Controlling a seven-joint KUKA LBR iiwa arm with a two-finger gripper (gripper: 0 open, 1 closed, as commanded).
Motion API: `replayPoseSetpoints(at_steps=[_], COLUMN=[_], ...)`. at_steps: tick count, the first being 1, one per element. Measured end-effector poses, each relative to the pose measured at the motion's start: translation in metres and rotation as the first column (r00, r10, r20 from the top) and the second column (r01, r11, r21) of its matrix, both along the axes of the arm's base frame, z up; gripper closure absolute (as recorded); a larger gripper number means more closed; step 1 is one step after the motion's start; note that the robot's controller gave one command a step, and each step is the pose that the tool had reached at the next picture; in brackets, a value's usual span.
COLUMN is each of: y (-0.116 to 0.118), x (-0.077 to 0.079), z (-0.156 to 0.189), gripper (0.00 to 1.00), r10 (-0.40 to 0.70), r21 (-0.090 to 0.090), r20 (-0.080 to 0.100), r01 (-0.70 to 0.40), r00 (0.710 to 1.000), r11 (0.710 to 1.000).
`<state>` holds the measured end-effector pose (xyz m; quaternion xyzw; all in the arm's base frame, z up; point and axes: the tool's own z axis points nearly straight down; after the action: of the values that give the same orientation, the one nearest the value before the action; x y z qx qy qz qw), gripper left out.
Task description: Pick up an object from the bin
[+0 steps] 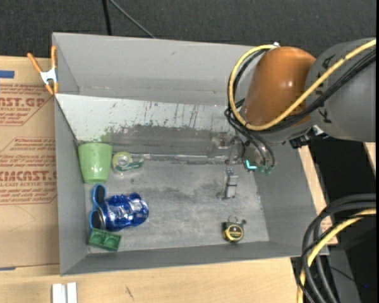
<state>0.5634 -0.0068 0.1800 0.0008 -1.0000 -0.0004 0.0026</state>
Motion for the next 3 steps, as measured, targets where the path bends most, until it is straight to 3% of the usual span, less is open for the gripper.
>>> replayPoseSetpoints(at_steps=[1, 2, 3], y=[-0.099, -0.075, -0.069], x=[-0.059, -0.076, -0.080], z=[-0.074, -0.104, -0.108], gripper=[0.00, 0.00, 0.00], r10=[-0.077, 0.688, 0.788], r21=[-0.003, -0.001, -0.004], r20=[-0.003, 0.009, 0.010], r01=[0.077, -0.688, -0.788], r00=[0.997, 0.726, 0.616], r11=[0.997, 0.726, 0.616])
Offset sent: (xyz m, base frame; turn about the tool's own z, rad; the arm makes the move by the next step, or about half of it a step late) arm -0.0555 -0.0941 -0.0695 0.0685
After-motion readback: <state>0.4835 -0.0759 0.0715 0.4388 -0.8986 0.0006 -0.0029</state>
